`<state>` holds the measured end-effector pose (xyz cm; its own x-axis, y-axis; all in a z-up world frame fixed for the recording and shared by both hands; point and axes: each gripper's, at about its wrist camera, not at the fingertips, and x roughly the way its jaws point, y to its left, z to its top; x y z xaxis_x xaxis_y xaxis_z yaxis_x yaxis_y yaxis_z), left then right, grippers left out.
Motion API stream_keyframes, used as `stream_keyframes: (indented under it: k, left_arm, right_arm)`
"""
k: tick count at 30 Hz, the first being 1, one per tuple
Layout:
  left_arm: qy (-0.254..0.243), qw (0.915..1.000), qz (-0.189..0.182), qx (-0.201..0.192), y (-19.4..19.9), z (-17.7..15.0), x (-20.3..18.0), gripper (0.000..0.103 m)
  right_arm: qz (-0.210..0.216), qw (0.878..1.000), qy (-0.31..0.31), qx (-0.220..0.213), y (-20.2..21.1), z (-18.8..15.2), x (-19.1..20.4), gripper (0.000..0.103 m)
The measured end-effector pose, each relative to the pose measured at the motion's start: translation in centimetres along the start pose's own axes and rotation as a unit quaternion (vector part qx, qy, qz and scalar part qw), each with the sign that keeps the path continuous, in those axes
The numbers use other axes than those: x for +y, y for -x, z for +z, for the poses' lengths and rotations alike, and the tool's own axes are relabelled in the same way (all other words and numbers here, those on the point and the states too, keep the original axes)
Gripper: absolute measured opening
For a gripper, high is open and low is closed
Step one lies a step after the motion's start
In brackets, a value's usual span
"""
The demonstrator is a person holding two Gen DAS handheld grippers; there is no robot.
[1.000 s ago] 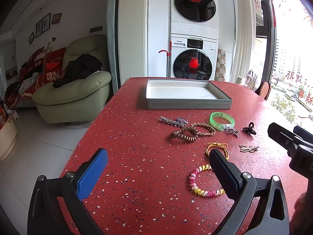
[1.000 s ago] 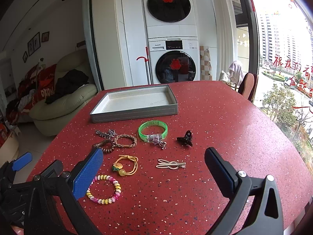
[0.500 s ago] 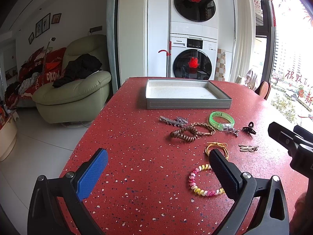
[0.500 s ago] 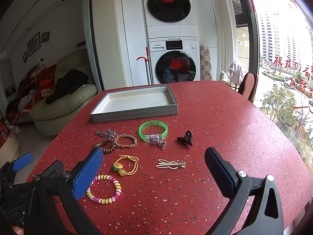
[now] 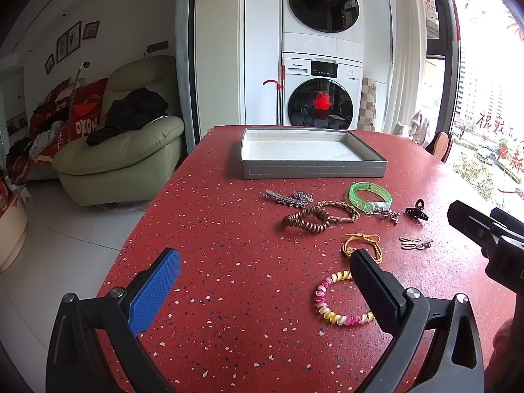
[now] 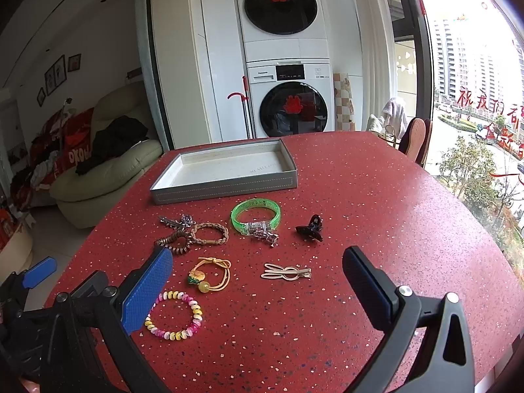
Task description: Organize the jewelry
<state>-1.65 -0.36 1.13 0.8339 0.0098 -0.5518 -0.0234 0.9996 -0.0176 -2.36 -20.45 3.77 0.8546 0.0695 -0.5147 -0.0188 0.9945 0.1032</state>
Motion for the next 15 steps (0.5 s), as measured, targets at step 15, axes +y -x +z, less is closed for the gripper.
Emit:
stream_keyframes:
  k: [15]
  left_arm:
    - [-0.003,0.9999,-0.002,0.015,-0.33,-0.09,-0.26,0.103]
  right_arm:
    - [0.0,1.0,-0.003,0.004,0.07,0.15,-0.33,0.103]
